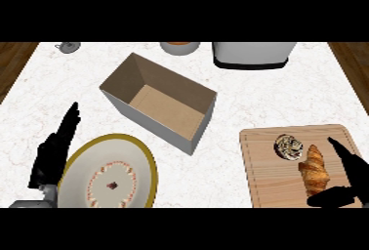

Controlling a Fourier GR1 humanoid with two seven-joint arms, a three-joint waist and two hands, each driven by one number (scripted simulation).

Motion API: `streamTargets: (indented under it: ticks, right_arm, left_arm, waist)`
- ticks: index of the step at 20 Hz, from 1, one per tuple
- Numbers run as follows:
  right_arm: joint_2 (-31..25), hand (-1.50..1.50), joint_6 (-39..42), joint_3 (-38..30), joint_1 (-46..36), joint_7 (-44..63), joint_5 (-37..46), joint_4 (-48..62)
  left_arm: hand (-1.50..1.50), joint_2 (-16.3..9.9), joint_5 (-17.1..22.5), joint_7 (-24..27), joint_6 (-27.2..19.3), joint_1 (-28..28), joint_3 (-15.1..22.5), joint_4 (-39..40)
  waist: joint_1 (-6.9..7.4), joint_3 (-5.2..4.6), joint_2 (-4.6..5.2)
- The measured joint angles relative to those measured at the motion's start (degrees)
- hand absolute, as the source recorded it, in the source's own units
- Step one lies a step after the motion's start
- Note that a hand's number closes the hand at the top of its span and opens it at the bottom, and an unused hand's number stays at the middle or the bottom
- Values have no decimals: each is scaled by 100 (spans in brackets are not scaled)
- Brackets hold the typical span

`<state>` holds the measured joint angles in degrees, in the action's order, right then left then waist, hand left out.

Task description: Pick the croissant from the cutting board and place it in the cardboard box

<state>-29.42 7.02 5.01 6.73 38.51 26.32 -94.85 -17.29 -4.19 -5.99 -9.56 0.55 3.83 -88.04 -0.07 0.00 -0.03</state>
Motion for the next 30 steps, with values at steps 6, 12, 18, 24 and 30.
streamTargets:
  ticks: [6, 12, 18, 24, 30]
  right_arm:
    - [321, -150, 125, -240, -160, -164, 292, 219]
    - [691, -150, 80, -354, -193, -372, 630, 480]
    - [873, -150, 169, -471, -273, -566, 883, 730]
    - [996, 150, 373, -607, -343, -757, 991, 1018]
    - [1005, 150, -48, -635, -319, -1072, 1449, 1066]
  left_arm:
    - [0, 159, -176, -135, 151, -97, -123, -231]
    - [0, 295, -310, 44, 306, -35, -315, -9]
    - [0, 443, -470, -39, 390, -67, -381, -164]
    - [0, 548, -552, -42, 510, -132, -479, -203]
    - [0, 523, -526, 60, 648, -151, -637, -164]
  waist:
    - [5, 1, 0]
    - [4, 0, 1]
    - [8, 0, 0]
    - [9, -1, 0]
    - [14, -11, -7]
